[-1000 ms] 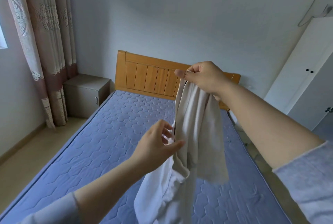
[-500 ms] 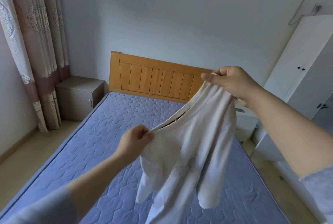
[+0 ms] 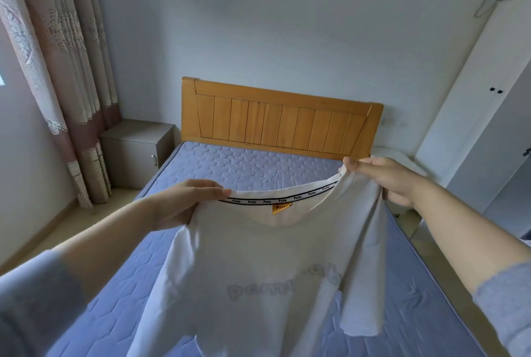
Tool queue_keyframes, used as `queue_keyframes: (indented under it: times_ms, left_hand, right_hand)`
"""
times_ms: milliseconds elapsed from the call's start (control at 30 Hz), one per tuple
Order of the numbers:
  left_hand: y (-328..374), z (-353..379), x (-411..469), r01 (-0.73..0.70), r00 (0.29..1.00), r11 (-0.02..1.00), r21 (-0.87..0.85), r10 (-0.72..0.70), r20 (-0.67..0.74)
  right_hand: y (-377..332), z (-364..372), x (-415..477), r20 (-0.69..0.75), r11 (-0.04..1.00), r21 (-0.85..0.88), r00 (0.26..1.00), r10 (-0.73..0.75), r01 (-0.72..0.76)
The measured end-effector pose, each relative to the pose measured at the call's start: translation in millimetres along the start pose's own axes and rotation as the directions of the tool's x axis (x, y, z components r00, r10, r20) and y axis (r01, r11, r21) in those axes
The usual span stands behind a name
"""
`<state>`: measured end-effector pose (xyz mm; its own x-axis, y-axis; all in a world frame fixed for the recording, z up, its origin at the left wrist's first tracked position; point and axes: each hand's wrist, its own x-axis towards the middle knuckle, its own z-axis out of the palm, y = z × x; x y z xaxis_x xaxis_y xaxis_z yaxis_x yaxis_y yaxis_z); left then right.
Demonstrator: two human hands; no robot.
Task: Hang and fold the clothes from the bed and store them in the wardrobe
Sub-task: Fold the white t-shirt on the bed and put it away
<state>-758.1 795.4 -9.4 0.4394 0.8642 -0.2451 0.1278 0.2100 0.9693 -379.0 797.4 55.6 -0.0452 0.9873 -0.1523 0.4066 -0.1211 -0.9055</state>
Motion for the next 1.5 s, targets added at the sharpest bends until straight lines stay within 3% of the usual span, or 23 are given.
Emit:
queue_keyframes:
  times_ms: [100,167,267,367,467,567,667,733,800,967,1067,1300,1400,1500]
  left_hand:
    - [3,-14,-1,0.05,0.991,0.997,-0.067,-0.041,0.129]
    - [3,-17,-2,0.083,0.983,0.992,-0.095,-0.066,0.17]
    - [-2,-11,-1,0.08,0.98,0.996,-0.041,-0.071,0.187]
    - [1,-8,-2,0.054,0.983,0.998,0.031,-0.058,0.176]
    - [8,-8,-4,0.003,0.995,0.995,0.098,-0.012,0.097]
    - [14,1,-3,-0.14,0.98,0.937,0.321,0.178,-0.092]
    - [19,8,1,-0.231,0.862,0.79,0.567,0.437,-0.258]
    - [23,8,1,-0.237,0.803,0.742,0.627,0.513,-0.305]
    - [28,7,0,-0.202,0.796,0.725,0.659,0.514,-0.321]
    - [46,19,-18,-0.037,0.911,0.715,0.698,0.312,-0.271]
    - [50,38,-36,-0.005,0.946,0.795,0.606,0.2,-0.254]
    - [57,73,-83,-0.078,0.991,0.955,0.287,0.105,-0.078]
    - [54,81,-109,-0.12,0.975,0.906,0.406,0.184,-0.123]
    - [43,86,-137,-0.164,0.865,0.795,0.584,0.4,-0.301]
  right_hand:
    - [7,-13,-4,0.114,0.998,-0.039,0.992,0.063,-0.059]
    - [11,-17,-7,0.08,0.977,-0.213,0.996,0.043,-0.025]
    - [18,-14,-6,-0.042,0.883,-0.462,0.993,-0.107,0.076]
    - [27,-7,-4,-0.136,0.863,-0.469,0.949,-0.283,0.19]
    - [30,-4,-8,-0.237,0.822,-0.492,0.865,-0.442,0.285]
    - [22,0,-12,-0.261,0.805,-0.481,0.82,-0.51,0.348]
    - [9,0,-16,-0.297,0.779,-0.502,0.771,-0.564,0.376]
    - [1,-3,-19,-0.301,0.745,-0.541,0.737,-0.605,0.391]
    - [-6,-8,-24,-0.298,0.708,-0.582,0.706,-0.643,0.399]
    - [-8,-23,-42,-0.242,0.561,-0.735,0.627,-0.74,0.379]
    - [2,-29,-47,-0.332,0.598,-0.696,0.561,-0.758,0.397]
    - [22,-32,-78,-0.499,0.721,-0.583,0.535,-0.682,0.375]
    - [24,-30,-108,-0.527,0.725,-0.592,0.511,-0.679,0.352]
    - [29,-21,-149,-0.521,0.707,-0.622,0.496,-0.695,0.337]
